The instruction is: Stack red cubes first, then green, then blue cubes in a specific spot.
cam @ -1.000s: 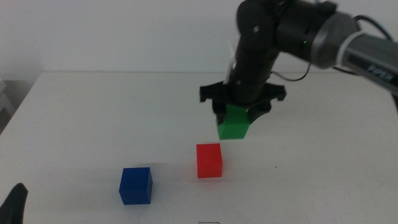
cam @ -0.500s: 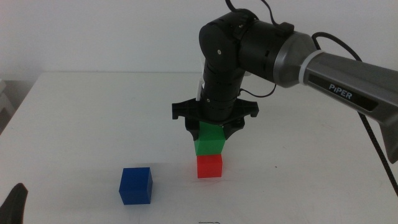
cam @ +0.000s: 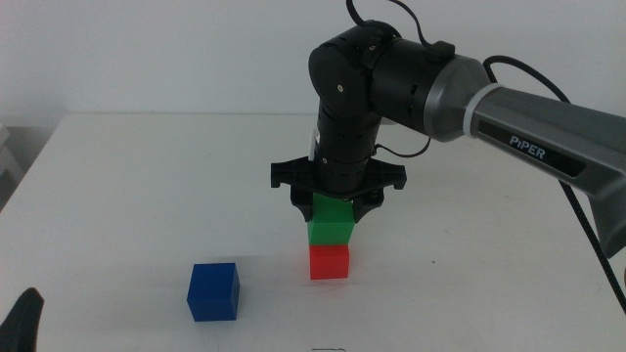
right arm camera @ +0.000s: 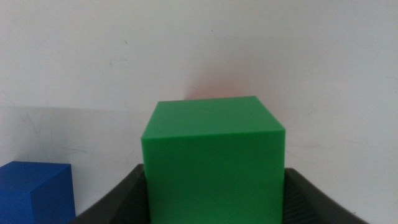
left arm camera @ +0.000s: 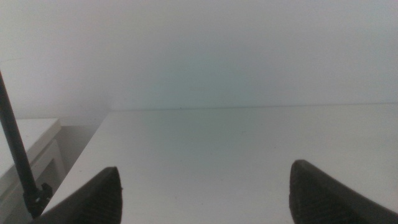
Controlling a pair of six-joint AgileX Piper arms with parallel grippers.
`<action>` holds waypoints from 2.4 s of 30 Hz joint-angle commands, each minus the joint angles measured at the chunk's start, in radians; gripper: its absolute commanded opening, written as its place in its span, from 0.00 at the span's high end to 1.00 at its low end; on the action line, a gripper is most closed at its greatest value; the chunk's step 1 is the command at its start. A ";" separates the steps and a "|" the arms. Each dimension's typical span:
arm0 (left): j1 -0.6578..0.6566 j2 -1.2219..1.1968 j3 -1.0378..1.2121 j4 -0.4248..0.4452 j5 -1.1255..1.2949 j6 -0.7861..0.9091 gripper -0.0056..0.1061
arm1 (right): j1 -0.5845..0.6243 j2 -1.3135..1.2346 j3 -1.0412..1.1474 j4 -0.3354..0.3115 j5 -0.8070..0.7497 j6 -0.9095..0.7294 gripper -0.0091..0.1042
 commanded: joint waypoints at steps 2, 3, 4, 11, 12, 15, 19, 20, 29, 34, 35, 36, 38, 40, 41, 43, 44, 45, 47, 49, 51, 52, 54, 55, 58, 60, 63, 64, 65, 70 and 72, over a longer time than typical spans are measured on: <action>-0.002 -0.020 -0.003 -0.011 -0.088 -0.001 0.15 | 0.003 -0.061 -0.034 -0.025 0.069 0.007 0.93; -0.002 -0.020 -0.003 -0.011 -0.088 -0.001 0.15 | 0.003 -0.061 -0.034 -0.025 0.069 0.007 0.93; -0.002 -0.020 -0.003 -0.011 -0.088 -0.001 0.15 | 0.003 -0.061 -0.034 -0.025 0.069 0.007 0.93; -0.002 -0.020 -0.003 -0.011 -0.088 -0.001 0.15 | 0.003 -0.061 0.004 -0.032 0.068 0.007 0.93; -0.002 -0.020 -0.003 -0.011 -0.088 -0.001 0.15 | 0.003 -0.061 0.004 -0.032 0.066 0.007 0.93; -0.002 -0.020 -0.003 -0.011 -0.088 -0.001 0.15 | 0.003 -0.061 0.004 -0.030 0.066 -0.001 0.93; -0.002 -0.020 -0.003 -0.011 -0.088 -0.001 0.15 | 0.005 -0.061 0.004 -0.018 0.060 -0.034 0.93; -0.002 -0.020 -0.003 -0.011 -0.088 -0.001 0.15 | 0.006 -0.061 0.004 -0.017 0.059 -0.034 0.93; -0.002 -0.020 -0.003 -0.011 -0.088 -0.001 0.15 | 0.015 -0.061 0.004 -0.021 0.036 -0.044 0.92; -0.002 -0.020 -0.003 -0.011 -0.088 -0.001 0.15 | 0.015 -0.061 0.004 -0.018 0.033 -0.053 0.83; -0.002 -0.020 -0.003 -0.011 -0.088 -0.001 0.15 | 0.015 -0.061 0.004 -0.018 0.029 -0.053 0.50; -0.002 -0.020 -0.003 -0.011 -0.088 -0.001 0.15 | 0.015 -0.061 0.004 -0.018 0.027 -0.053 0.41; -0.002 -0.020 -0.003 -0.011 -0.088 -0.001 0.15 | 0.015 -0.061 0.004 -0.018 0.024 -0.053 0.35; -0.002 -0.020 -0.003 -0.011 -0.088 -0.001 0.15 | 0.015 -0.061 0.004 -0.018 0.015 -0.053 0.30; -0.002 -0.020 -0.003 -0.011 -0.088 -0.001 0.15 | 0.015 -0.061 0.004 -0.018 0.010 -0.053 0.29; -0.002 -0.020 -0.003 -0.011 -0.088 -0.001 0.15 | 0.014 -0.061 0.004 -0.018 0.006 -0.053 0.27; -0.002 -0.020 -0.003 -0.011 -0.088 -0.001 0.15 | 0.013 -0.110 0.003 -0.030 0.006 -0.055 0.27; -0.002 -0.020 -0.003 -0.011 -0.088 -0.001 0.15 | 0.013 -0.135 0.003 -0.037 0.006 -0.062 0.27; -0.002 -0.020 -0.003 -0.011 -0.088 -0.001 0.15 | 0.013 -0.198 0.003 -0.062 0.017 -0.112 0.27; -0.002 -0.020 -0.003 -0.011 -0.088 -0.001 0.15 | 0.013 -0.264 0.006 -0.087 0.040 -0.170 0.27; -0.002 -0.020 -0.003 -0.011 -0.088 -0.001 0.15 | 0.012 -0.360 0.043 -0.128 0.040 -0.237 0.27; -0.002 -0.020 -0.003 -0.011 -0.088 -0.001 0.15 | 0.012 -0.404 0.068 -0.146 0.031 -0.263 0.27; -0.002 -0.020 -0.003 -0.011 -0.088 -0.001 0.15 | 0.012 -0.529 0.158 -0.193 -0.025 -0.294 0.27; -0.002 -0.020 -0.003 -0.011 -0.088 -0.001 0.15 | 0.009 -0.595 0.201 -0.209 -0.058 -0.299 0.27; -0.002 -0.020 -0.003 -0.011 -0.088 -0.001 0.15 | -0.021 -0.781 0.365 -0.209 -0.214 -0.334 0.27; -0.002 -0.020 -0.003 -0.011 -0.088 -0.001 0.15 | -0.053 -0.909 0.483 -0.191 -0.317 -0.383 0.27; -0.002 -0.020 -0.003 -0.011 -0.088 -0.001 0.15 | -0.099 -1.081 0.661 -0.140 -0.449 -0.483 0.27; -0.002 -0.020 -0.003 -0.011 -0.088 -0.001 0.15 | -0.111 -1.128 0.706 -0.118 -0.487 -0.515 0.27; -0.002 -0.020 -0.003 -0.011 -0.088 -0.001 0.15 | -0.124 -1.183 0.762 -0.092 -0.531 -0.556 0.27; -0.002 -0.020 -0.003 -0.011 -0.088 -0.001 0.15 | -0.157 -1.381 0.964 -0.004 -0.681 -0.724 0.27; -0.002 -0.020 -0.003 -0.011 -0.088 -0.001 0.15 | -0.157 -1.423 1.008 0.029 -0.712 -0.775 0.27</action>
